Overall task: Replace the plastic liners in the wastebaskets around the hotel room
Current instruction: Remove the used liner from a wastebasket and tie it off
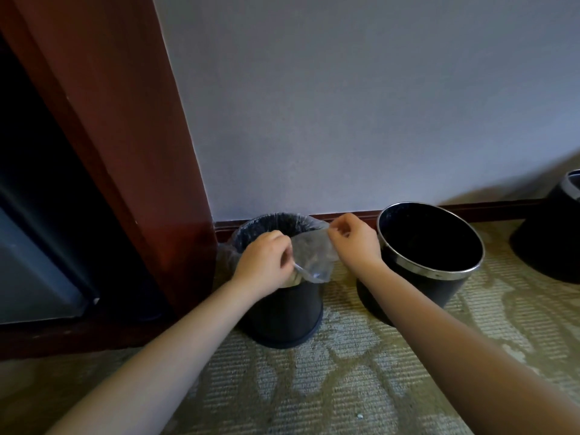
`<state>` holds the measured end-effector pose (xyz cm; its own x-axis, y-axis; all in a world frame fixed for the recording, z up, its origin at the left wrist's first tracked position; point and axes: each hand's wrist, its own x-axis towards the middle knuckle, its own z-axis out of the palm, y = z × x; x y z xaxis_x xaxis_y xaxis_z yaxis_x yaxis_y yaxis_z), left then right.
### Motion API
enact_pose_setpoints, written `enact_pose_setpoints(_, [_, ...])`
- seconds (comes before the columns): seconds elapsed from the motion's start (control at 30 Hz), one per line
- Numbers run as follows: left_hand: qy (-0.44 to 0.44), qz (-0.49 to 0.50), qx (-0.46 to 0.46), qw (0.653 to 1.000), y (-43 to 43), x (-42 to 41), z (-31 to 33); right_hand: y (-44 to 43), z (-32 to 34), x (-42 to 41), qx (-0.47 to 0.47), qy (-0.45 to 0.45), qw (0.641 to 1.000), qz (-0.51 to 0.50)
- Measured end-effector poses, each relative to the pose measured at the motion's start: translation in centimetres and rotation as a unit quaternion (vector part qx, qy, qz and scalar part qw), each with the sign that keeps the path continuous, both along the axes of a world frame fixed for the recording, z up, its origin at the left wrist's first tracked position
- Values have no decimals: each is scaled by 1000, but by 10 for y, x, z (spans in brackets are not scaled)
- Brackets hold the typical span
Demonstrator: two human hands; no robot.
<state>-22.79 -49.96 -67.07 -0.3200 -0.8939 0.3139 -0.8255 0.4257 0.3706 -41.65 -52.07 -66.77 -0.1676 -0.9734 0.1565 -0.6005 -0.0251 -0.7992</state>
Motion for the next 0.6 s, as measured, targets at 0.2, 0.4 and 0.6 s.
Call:
enact_pose_setpoints(0.2, [180,39,204,962,-10,16,55,24,0,13,-158,142,966,149])
enact_pose_setpoints(0.4, [276,31,240,930,-5,19,80,16,-12,23,-96,158,968,172])
enact_pose_setpoints(0.6, [217,7,138,966,-6,26,75,13,9,21,-54,18,985,164])
